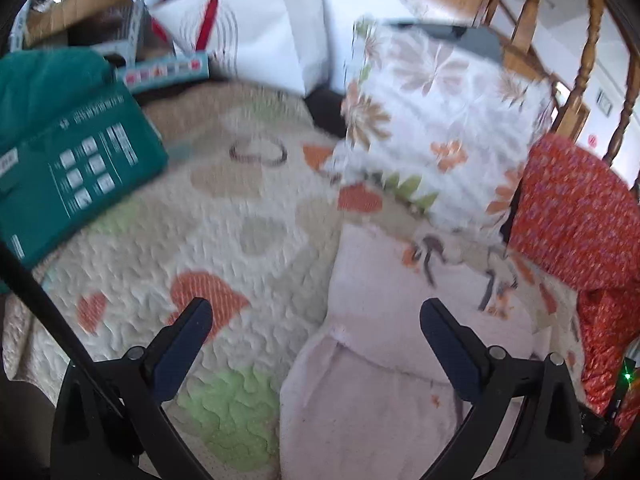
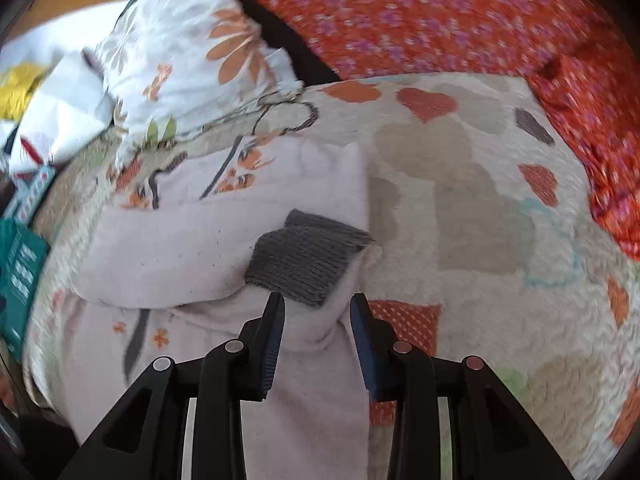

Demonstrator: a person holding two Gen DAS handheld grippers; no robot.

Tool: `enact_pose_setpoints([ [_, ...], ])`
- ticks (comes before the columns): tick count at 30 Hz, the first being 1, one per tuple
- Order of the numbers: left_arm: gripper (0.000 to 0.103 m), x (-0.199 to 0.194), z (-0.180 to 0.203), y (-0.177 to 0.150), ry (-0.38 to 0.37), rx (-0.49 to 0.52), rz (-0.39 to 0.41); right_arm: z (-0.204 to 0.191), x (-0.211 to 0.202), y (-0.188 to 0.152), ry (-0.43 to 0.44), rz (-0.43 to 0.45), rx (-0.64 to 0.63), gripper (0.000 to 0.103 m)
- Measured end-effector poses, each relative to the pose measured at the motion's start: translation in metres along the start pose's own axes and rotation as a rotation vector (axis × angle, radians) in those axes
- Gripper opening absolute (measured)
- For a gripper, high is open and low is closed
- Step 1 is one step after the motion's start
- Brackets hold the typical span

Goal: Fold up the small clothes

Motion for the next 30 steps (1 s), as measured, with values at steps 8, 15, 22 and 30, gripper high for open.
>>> enact_pose_setpoints([
  [8, 0.103, 0.024, 0.013, -0.008, 0.081, 0.128, 0.006, 0.029, 0.036, 0.001, -0.052, -0.078, 0.078, 0.024],
  [15, 0.103, 0.019, 0.025, -0.016, 0.1, 0.246, 0.015, 0.095, -0.006, 0.007, -0.018, 0.002, 0.313, 0.025],
  [22, 0.087, -0.012, 0.03, -0.064, -0.064, 0.266, -0.107, 0.076, -0.01, -0.033, 0.12, -0.087, 0.296, 0.042],
  [30, 0.073, 0.017, -0.018, -0.141, -0.136, -0.05, -0.375, 0.063, -0.001, -0.086, 0.187, -0.15, 0.329, 0.042],
])
Point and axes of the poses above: each gripper's, at about its wrist camera, not at the fingertips, and x roughly the way its jaws point, z to its right, y to its top, the point moved 9 cm from there along x, roughly the way its jaws point
